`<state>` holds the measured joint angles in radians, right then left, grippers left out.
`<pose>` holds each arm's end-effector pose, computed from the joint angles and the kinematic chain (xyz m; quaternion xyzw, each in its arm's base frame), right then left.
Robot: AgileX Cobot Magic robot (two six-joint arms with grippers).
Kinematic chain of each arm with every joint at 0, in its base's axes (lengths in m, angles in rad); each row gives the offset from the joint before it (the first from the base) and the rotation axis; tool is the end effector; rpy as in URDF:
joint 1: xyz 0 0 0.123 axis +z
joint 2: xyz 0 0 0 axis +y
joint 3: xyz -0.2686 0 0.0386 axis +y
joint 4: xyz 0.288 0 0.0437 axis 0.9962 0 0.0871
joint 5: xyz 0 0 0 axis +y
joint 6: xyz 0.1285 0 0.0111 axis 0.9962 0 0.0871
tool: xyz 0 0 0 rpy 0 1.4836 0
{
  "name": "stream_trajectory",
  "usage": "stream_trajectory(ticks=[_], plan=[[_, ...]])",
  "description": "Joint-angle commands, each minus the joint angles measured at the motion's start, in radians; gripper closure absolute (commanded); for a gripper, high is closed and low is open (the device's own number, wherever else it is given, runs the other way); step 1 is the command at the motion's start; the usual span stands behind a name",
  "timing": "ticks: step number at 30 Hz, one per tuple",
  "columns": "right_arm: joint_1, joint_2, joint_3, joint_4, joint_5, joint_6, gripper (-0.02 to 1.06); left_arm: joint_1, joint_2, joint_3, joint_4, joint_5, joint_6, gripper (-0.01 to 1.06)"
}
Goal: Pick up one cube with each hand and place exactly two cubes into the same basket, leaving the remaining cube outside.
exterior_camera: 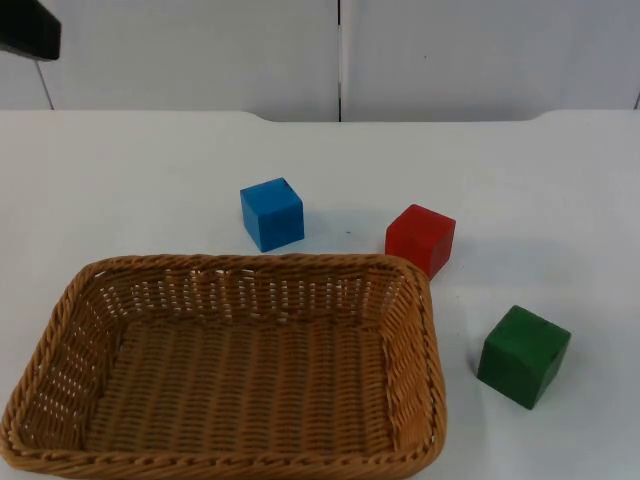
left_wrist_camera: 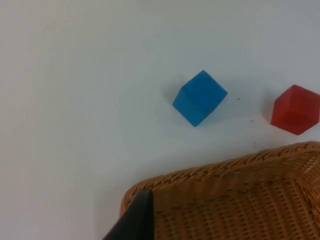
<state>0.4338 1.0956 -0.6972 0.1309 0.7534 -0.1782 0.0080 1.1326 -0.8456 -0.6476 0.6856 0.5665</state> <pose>0.2279 0.1183 0.1959 -0.2577 0.9317 0.0867 0.2408 0.2948 -0.0470 0.2593 0.0882 0.9036 -0.1711 0.3827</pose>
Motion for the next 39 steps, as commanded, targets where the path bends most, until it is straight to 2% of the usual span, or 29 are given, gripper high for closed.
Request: stream_trajectory(ticks=[1, 5, 12, 18, 25, 31, 39], plan=[[0.031, 0.031, -0.005, 0.004, -0.039, -0.009, -0.01, 0.0, 0.024, -0.015, -0.075, -0.007, 0.062, 0.0], [0.062, 0.082, -0.005, 0.004, -0.077, -0.009, -0.01, -0.035, 0.057, -0.019, -0.104, -0.01, 0.122, 0.0], [0.077, 0.199, -0.005, -0.025, -0.139, -0.009, -0.01, -0.164, 0.15, -0.028, -0.094, -0.102, 0.133, 0.0], [0.077, 0.274, -0.005, -0.065, -0.222, -0.009, -0.01, -0.219, 0.274, -0.094, -0.085, -0.1, 0.133, 0.0], [0.077, 0.33, -0.005, -0.088, -0.287, -0.025, -0.01, -0.219, 0.41, -0.181, -0.028, -0.1, 0.136, 0.0], [0.077, 0.366, -0.005, -0.102, -0.307, -0.025, -0.01, -0.22, 0.501, -0.252, -0.021, -0.096, 0.148, 0.0], [0.077, 0.452, -0.005, -0.102, -0.358, -0.025, -0.01, -0.275, 0.633, -0.364, -0.014, -0.1, 0.247, 0.0]])
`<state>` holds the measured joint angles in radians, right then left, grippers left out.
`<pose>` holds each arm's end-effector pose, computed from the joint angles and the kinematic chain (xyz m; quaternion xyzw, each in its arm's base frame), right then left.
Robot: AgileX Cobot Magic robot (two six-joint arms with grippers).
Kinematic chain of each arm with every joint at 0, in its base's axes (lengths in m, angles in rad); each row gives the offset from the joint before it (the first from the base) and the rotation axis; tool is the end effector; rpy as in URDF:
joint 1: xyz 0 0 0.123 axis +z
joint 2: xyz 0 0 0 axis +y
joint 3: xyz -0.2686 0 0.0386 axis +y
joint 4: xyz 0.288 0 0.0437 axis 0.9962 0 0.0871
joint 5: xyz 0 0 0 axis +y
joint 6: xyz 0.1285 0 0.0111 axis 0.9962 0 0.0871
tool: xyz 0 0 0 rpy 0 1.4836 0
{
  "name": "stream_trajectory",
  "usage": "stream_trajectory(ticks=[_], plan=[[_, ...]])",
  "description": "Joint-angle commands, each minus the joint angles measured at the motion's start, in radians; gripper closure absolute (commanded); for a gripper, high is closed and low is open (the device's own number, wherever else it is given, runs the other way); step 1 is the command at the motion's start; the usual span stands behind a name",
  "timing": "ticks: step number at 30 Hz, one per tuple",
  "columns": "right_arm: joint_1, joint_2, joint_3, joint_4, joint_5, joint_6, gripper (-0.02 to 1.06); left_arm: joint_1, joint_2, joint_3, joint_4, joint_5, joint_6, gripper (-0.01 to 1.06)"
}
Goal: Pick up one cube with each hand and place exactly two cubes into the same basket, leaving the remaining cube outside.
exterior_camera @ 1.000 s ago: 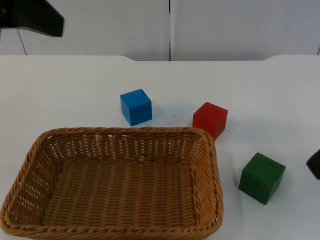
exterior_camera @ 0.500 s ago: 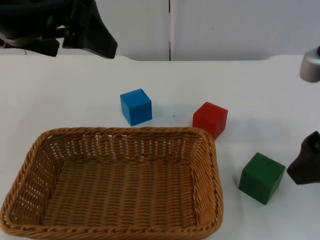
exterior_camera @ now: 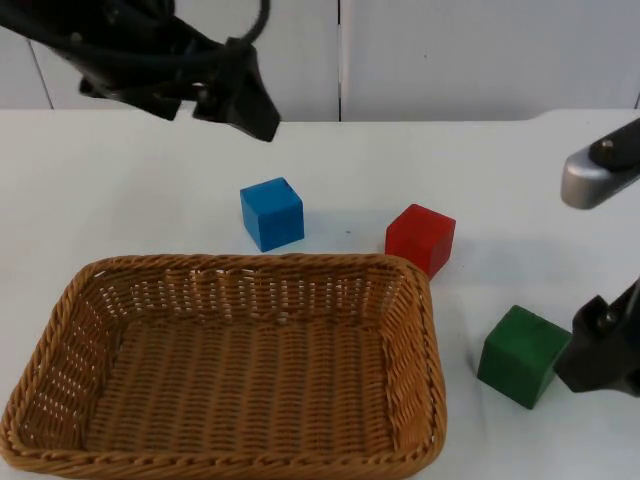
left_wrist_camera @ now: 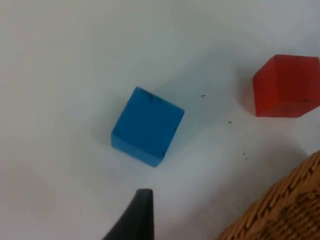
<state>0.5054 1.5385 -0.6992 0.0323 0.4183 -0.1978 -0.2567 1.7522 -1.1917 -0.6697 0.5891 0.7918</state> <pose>0.2660 0.1491 0.0888 -0.3251 0.9245 0.0397 0.1951 0.3981 -0.1506 0.1652 0.2684 0.9007 -0.1739 0.2939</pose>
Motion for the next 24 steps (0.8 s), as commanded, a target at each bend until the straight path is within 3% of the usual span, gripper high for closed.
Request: stream_trajectory(ticks=[1, 12, 17, 24], plan=[[0.006, 0.02, -0.003, -0.003, -0.032, -0.009, -0.01, -0.013, 0.032, -0.034, 0.008, -0.003, 0.033, 0.0], [0.006, 0.095, -0.003, -0.003, -0.14, -0.062, -0.01, -0.013, 0.17, -0.139, 0.001, -0.001, 0.229, 0.0], [0.006, 0.125, -0.01, -0.003, -0.142, -0.089, -0.01, -0.013, 0.25, -0.204, 0.001, 0.027, 0.32, 0.0], [0.006, 0.146, -0.052, -0.003, -0.124, -0.105, -0.01, -0.013, 0.343, -0.281, 0.029, 0.015, 0.337, 0.0]])
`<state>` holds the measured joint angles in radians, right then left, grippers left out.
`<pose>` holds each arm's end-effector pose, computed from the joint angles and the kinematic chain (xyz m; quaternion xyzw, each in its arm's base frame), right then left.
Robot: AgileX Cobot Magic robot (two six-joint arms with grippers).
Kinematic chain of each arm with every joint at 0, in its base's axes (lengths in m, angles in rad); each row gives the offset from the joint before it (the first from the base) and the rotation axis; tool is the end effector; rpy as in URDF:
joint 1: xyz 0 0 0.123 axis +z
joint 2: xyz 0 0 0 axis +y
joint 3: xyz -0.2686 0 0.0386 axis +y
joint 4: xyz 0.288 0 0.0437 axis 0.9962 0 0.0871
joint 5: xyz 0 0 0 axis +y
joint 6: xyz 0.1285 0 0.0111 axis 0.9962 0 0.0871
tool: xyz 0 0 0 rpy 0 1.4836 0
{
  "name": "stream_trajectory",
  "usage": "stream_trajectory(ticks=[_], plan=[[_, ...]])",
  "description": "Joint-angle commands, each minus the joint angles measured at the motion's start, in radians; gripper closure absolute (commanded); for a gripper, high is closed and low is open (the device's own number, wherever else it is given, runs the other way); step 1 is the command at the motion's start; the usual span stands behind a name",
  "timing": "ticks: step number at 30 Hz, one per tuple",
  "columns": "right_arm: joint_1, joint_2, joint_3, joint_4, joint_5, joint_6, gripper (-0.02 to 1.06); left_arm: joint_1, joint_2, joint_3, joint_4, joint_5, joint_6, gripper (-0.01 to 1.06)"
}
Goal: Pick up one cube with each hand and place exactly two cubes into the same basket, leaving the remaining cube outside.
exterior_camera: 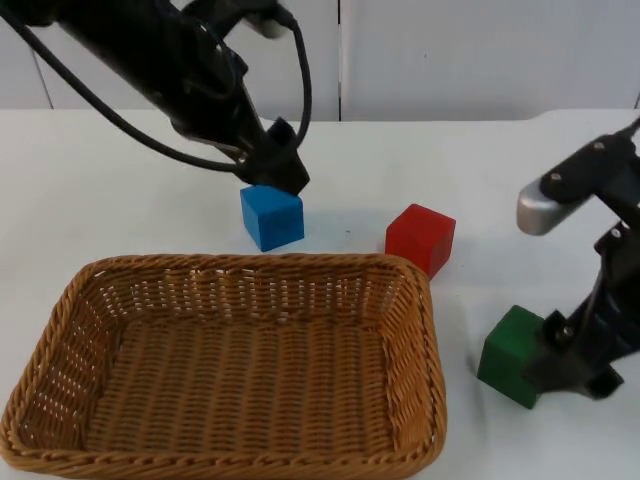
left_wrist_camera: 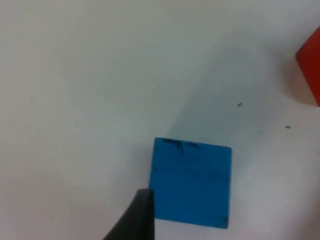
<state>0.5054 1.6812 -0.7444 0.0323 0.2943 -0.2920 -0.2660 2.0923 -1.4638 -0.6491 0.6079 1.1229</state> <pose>0.2856 0.1594 0.0621 -0.3664 0.9060 0.0304 0.2098 0.4575 -0.1709 0.0978 0.4257 0.8516 -0.1294 0.2771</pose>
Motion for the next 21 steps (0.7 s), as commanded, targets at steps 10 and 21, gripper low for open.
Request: stream_trajectory(ticks=[10, 21], plan=[[0.006, 0.082, -0.054, -0.003, 0.018, -0.062, -0.01, -0.004, 0.129, -0.119, 0.109, -0.007, 0.024, 0.0], [0.006, 0.177, -0.054, -0.003, -0.099, -0.084, -0.01, -0.001, 0.196, -0.179, 0.187, -0.041, 0.028, 0.0]])
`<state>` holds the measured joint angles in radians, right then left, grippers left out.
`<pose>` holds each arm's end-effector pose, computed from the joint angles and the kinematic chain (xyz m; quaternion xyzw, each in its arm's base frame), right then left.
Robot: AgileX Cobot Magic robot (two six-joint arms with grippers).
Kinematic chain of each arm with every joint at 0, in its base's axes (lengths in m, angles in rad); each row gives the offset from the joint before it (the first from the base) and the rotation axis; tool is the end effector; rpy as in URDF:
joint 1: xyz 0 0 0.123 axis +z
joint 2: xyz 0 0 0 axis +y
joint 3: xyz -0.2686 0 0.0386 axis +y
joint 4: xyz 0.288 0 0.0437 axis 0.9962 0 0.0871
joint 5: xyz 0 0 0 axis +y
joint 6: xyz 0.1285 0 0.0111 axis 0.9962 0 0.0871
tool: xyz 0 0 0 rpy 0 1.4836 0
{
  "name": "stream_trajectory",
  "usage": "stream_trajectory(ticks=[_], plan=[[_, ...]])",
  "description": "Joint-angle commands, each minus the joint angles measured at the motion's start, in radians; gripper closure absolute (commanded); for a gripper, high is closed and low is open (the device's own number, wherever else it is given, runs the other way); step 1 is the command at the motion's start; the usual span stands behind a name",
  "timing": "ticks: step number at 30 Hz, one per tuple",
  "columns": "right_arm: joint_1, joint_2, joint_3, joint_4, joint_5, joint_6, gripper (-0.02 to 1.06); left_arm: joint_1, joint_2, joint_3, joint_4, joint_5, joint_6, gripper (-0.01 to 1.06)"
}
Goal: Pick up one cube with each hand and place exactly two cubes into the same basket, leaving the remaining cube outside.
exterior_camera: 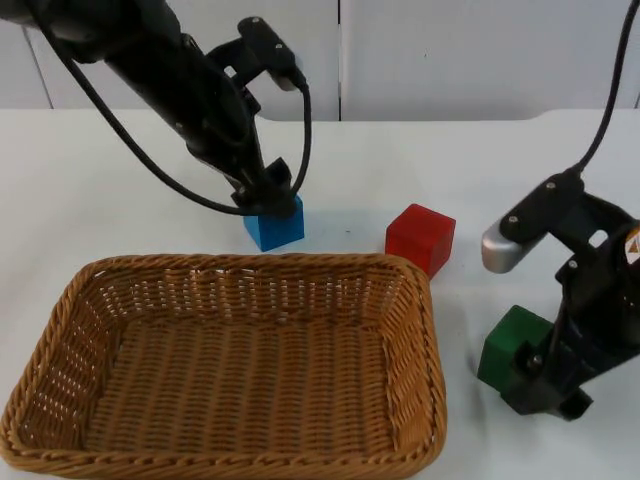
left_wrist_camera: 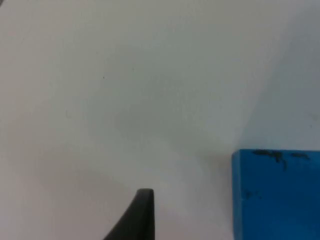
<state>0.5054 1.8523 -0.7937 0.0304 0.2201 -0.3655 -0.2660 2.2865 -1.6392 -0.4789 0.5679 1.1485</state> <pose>0.2958 0.1647 0.0208 -0.4016 0.8962 0.0192 0.1876 0.4940 -0.1678 0.0516 0.4888 0.8290 -0.0611 0.2648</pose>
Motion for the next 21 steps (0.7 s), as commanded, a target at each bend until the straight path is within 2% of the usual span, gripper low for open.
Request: stream_trajectory(ticks=[1, 13, 21], plan=[[0.006, 0.009, -0.005, -0.001, -0.032, -0.01, -0.01, -0.001, 0.009, -0.012, 0.017, -0.007, 0.006, 0.0], [0.006, 0.011, -0.005, -0.001, -0.112, -0.012, -0.01, -0.001, 0.072, -0.042, 0.027, -0.012, 0.025, 0.0], [0.006, 0.011, -0.005, -0.001, -0.105, -0.012, -0.01, -0.001, 0.078, -0.042, 0.042, -0.019, 0.025, 0.04]])
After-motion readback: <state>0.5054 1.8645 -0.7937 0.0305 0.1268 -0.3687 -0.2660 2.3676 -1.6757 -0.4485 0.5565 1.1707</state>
